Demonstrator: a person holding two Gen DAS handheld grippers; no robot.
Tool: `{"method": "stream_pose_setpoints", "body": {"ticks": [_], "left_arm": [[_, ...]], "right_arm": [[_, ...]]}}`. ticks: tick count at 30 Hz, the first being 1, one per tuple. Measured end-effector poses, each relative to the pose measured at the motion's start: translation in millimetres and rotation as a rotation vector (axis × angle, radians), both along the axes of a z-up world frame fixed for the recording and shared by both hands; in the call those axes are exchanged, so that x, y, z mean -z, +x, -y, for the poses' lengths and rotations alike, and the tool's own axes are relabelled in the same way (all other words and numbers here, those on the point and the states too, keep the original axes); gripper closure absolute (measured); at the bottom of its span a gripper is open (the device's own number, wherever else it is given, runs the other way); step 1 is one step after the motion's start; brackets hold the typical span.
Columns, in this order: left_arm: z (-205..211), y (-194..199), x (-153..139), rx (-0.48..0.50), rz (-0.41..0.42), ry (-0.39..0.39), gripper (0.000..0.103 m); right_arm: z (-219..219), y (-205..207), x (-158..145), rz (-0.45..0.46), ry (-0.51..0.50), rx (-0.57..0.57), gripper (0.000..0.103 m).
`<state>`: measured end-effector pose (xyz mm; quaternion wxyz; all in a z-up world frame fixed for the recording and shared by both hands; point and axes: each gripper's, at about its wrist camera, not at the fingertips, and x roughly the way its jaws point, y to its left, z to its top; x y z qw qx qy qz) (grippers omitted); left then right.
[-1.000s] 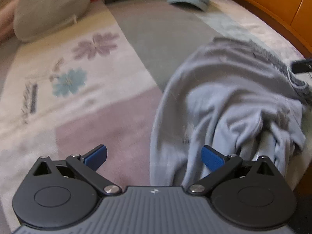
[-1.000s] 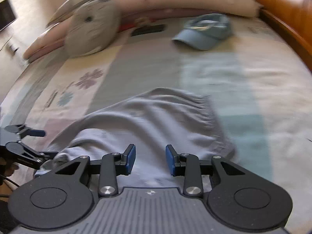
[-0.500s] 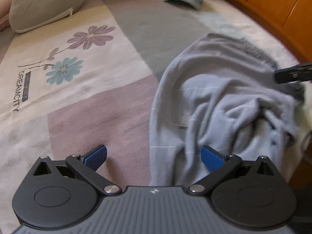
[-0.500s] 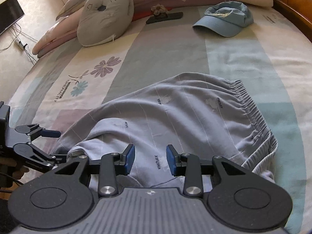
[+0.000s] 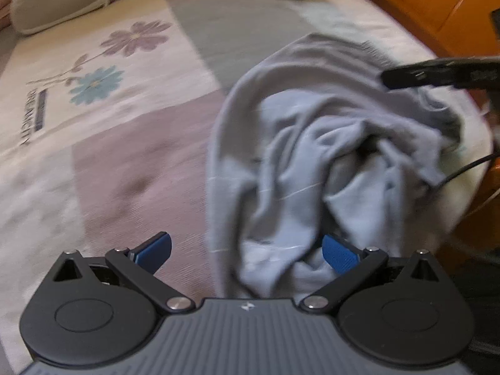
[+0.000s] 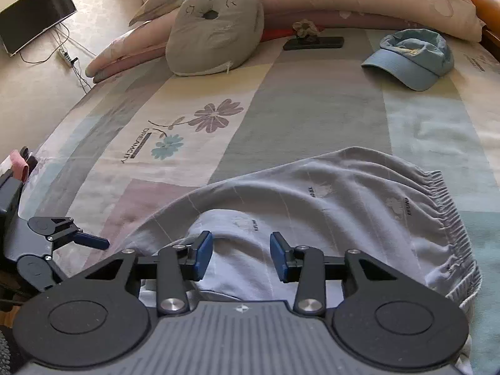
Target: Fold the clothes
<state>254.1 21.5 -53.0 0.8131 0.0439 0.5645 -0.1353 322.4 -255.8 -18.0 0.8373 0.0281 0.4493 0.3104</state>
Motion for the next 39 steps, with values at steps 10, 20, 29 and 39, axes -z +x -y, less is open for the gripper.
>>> {"method": "stream_pose_setpoints", "body": {"ticks": [10, 20, 29, 39], "left_arm": [[-15, 13, 1, -0.128, 0.022, 0.236, 0.000], [-17, 36, 5, -0.066, -0.008, 0.295, 0.000], [-43, 84, -23, -0.057, 0.156, 0.466, 0.000], [-49, 190, -48, 0.019, 0.278, 0.560, 0.000]], "right_arm": [[13, -2, 4, 0.000, -0.007, 0.061, 0.056], [16, -1, 6, 0.002, -0.007, 0.097, 0.055], [27, -2, 3, 0.012, -0.011, 0.158, 0.052], [38, -15, -4, 0.033, -0.020, 0.231, 0.052]]}}
